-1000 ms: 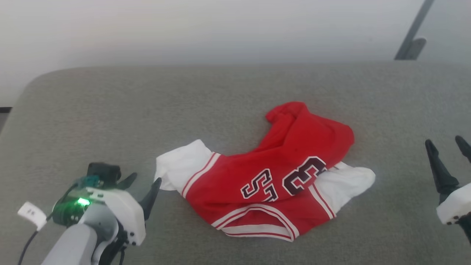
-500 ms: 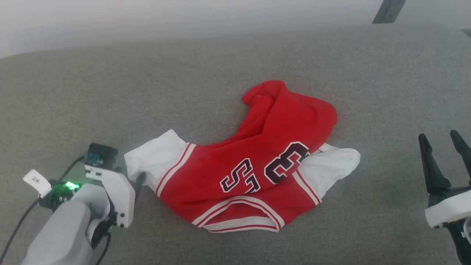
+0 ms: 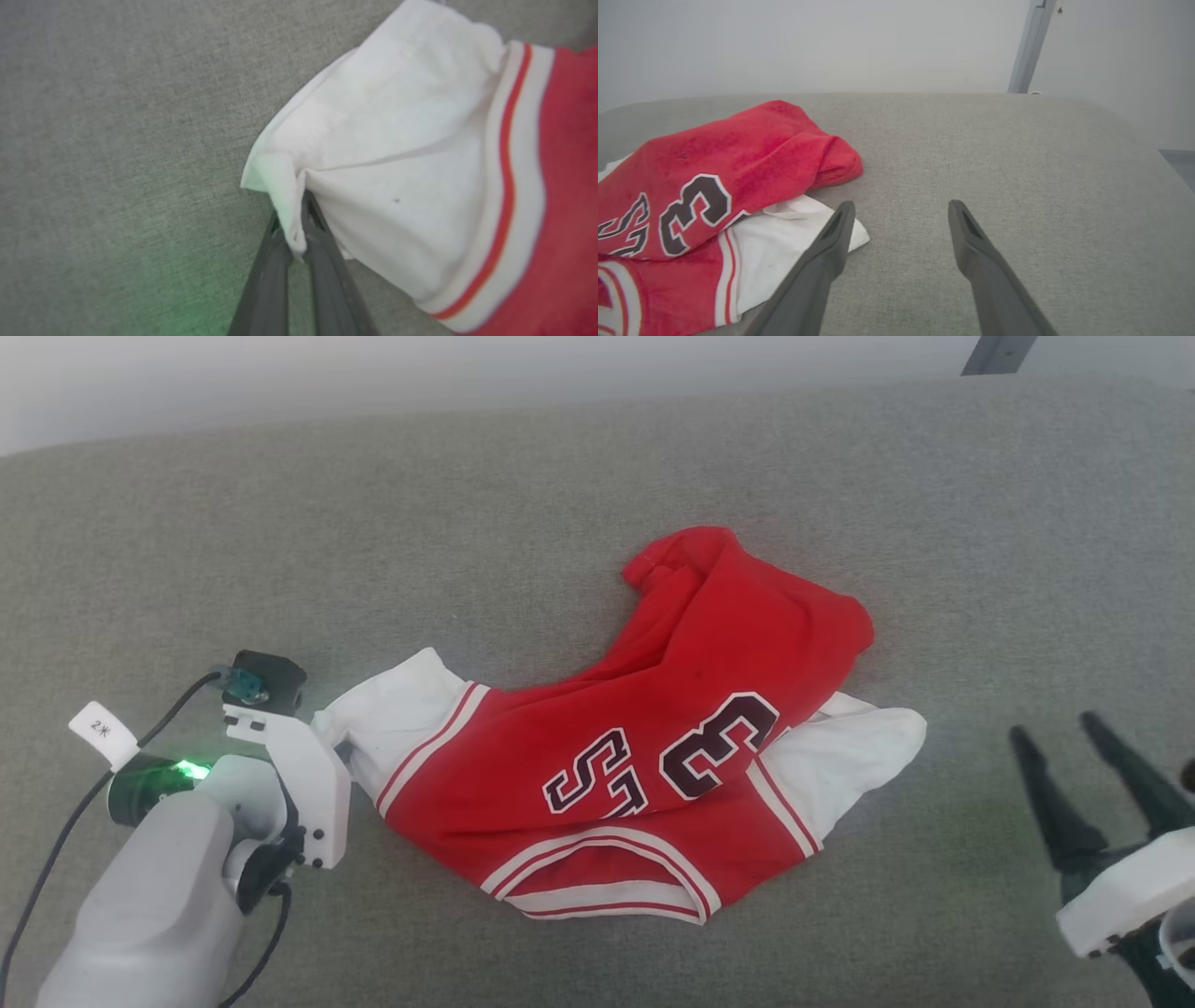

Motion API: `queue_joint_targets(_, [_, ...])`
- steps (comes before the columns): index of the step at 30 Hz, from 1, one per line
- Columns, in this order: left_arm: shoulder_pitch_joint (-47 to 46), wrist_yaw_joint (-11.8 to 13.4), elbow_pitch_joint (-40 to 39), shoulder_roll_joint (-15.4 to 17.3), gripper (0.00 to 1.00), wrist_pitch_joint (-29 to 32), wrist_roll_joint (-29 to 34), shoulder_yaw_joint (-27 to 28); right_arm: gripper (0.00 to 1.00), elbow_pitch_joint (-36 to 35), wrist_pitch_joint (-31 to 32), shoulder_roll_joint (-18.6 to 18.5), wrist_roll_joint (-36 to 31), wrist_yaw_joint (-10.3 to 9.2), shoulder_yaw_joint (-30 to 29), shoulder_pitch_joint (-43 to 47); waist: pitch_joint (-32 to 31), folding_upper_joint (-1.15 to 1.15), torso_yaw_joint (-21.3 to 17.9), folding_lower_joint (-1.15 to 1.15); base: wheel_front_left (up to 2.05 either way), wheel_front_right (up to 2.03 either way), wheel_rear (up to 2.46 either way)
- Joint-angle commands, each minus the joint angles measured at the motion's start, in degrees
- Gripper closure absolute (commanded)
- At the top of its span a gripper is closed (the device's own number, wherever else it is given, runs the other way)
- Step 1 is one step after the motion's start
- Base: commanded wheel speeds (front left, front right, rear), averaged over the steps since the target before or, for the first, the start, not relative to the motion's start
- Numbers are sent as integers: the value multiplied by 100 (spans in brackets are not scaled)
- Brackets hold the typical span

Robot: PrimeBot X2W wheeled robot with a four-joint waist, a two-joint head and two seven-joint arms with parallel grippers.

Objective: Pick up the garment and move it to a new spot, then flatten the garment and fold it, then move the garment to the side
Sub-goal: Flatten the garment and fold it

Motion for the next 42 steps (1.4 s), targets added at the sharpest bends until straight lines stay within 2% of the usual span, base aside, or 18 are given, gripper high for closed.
queue_joint_targets(1, [302,0,244,-90,100,143,-27,-133,0,-105,230,-67,194,-6,136,93,6,-1,35,0,0,0,0])
queue_joint_targets(6, [312,-24,170,-177,100,208,-105,-209,0,-435,1018,-328,647,-5,465,207,11,-1,148,0,0,0,0])
queue_joint_targets(12, [325,-34,79,-280,100,221,-186,-258,0,-453,1726,-369,851,-4,580,19,6,-1,296,0,0,0,0])
queue_joint_targets(27, [145,-51,-62,-541,100,149,-170,-536,0,762,3275,-23,362,-4,384,-964,164,-1,802,0,0,0,0])
queue_joint_targets(32, [94,-53,-20,-593,100,72,-209,-586,0,1012,3700,-140,298,-4,651,-1128,181,-1,907,0,0,0,0])
queue_joint_targets(33, [85,-54,-6,-595,100,58,-219,-597,61,1045,3781,-173,312,-4,727,-1130,180,-1,921,0,0,0,0])
queue_joint_targets(34, [77,-52,9,-596,100,31,-221,-606,100,1060,3829,-190,348,-4,771,-1138,179,-1,936,0,0,0,0])
queue_joint_targets(39, [-53,-56,-3,-564,100,16,-333,-583,100,1045,3941,-295,530,-4,717,-1335,116,-1,991,0,0,0,0])
queue_joint_targets(42, [-264,-50,-168,-481,100,77,-385,-544,100,889,3888,-264,889,-3,548,-1526,8,-1,1004,0,0,0,0])
